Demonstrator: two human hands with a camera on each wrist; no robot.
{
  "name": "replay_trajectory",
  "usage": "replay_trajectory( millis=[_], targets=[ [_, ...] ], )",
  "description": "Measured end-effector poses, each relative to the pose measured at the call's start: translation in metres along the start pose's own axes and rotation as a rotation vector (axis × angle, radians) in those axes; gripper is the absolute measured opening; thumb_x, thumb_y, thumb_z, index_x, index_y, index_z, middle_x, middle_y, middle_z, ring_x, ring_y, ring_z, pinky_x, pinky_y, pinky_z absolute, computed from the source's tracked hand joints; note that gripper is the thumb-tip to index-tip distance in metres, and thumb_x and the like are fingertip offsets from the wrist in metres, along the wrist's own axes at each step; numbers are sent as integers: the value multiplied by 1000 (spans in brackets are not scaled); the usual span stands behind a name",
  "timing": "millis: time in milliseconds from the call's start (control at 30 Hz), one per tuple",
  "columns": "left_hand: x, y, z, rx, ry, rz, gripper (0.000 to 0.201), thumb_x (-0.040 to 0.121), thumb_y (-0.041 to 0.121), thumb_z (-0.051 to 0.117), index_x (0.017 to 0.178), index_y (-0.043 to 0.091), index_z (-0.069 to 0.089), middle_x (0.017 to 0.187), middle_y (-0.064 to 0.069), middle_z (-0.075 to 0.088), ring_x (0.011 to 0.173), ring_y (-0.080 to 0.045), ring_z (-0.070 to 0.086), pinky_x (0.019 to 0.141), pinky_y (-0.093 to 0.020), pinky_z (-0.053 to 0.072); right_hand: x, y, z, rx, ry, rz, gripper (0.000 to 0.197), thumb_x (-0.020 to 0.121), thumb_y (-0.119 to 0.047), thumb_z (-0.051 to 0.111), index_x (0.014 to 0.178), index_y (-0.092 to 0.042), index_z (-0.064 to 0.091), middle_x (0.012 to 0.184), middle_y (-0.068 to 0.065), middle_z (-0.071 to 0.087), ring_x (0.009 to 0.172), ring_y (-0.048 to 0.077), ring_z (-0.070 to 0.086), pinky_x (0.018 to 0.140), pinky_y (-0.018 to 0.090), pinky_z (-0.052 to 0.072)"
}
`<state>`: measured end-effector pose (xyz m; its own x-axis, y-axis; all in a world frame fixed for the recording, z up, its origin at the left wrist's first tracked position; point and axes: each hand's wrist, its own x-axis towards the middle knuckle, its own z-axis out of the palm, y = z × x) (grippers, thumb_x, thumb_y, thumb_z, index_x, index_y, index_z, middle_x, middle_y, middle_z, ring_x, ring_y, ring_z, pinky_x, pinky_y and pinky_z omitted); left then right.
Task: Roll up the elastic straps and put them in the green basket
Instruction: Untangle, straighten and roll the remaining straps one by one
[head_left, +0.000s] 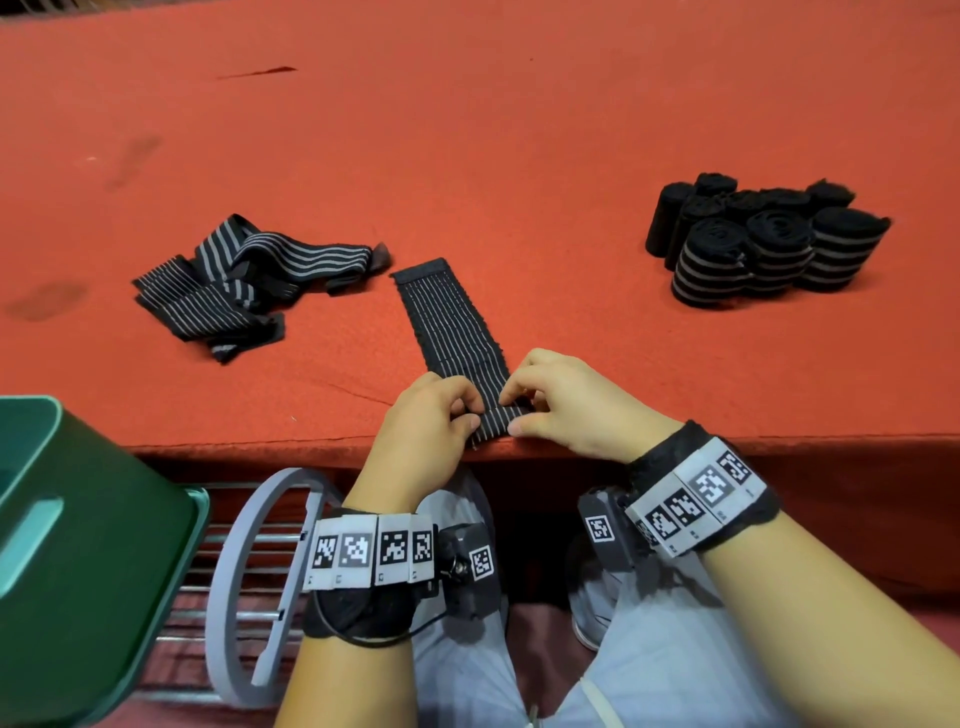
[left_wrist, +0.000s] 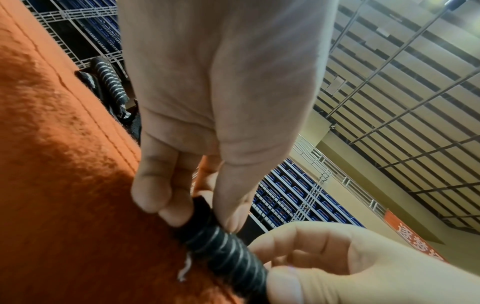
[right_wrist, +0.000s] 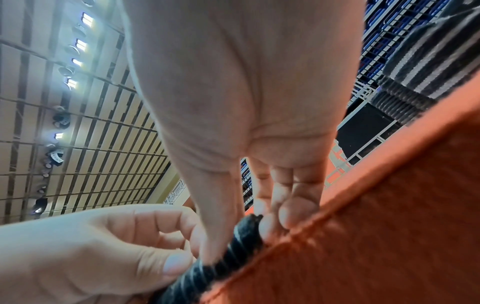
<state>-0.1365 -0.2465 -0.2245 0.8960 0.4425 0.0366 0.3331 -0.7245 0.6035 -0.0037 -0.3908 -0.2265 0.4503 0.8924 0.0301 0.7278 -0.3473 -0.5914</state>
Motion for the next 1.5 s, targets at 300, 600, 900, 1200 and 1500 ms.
replay_trajectory(
  millis=[300, 600, 900, 1200, 1500],
  targets=[
    [0, -4, -2, 75, 2, 17, 30, 79, 23, 79, 108, 26, 72, 97, 9, 54, 95, -12, 55, 90, -32, 46, 8, 1, 0, -34, 0, 10, 25, 88, -23, 72, 113, -23, 70, 99, -7, 56, 93, 11, 52, 88, 32, 44],
    [2, -2, -4, 83, 30, 34, 25, 86, 18, 71, 111, 21, 70, 103, 4, 64, 99, -17, 58, 91, -33, 45, 11, -3, 4, -74, 28, -19, 17, 91, -27, 67, 107, -22, 64, 104, -6, 58, 96, 14, 54, 88, 35, 44],
    [-3, -4, -8, -127, -115, -37, 18, 87, 14, 69, 87, 31, 62, 78, 3, 62, 68, -15, 60, 69, -41, 55, 2, -3, -3, 32, -53, 65, 8, 91, -26, 66, 99, -28, 64, 80, -12, 57, 77, 7, 54, 72, 32, 43],
    [-2, 0, -7, -7, -72, -15, 12, 88, 16, 68, 96, 25, 66, 86, 7, 53, 87, -16, 55, 85, -40, 48, 4, -7, -1, -4, -65, 111, 7, 96, -28, 60, 90, -28, 63, 91, -11, 54, 86, 11, 53, 79, 32, 42],
    [-4, 0, -6, 103, -58, 9, 35, 75, 22, 81, 104, 31, 64, 95, 12, 51, 89, -5, 48, 80, -29, 42, 4, -8, 6, -79, 56, 71, 6, 92, -29, 64, 95, -29, 58, 90, -9, 50, 88, 17, 54, 79, 38, 46]
  ],
)
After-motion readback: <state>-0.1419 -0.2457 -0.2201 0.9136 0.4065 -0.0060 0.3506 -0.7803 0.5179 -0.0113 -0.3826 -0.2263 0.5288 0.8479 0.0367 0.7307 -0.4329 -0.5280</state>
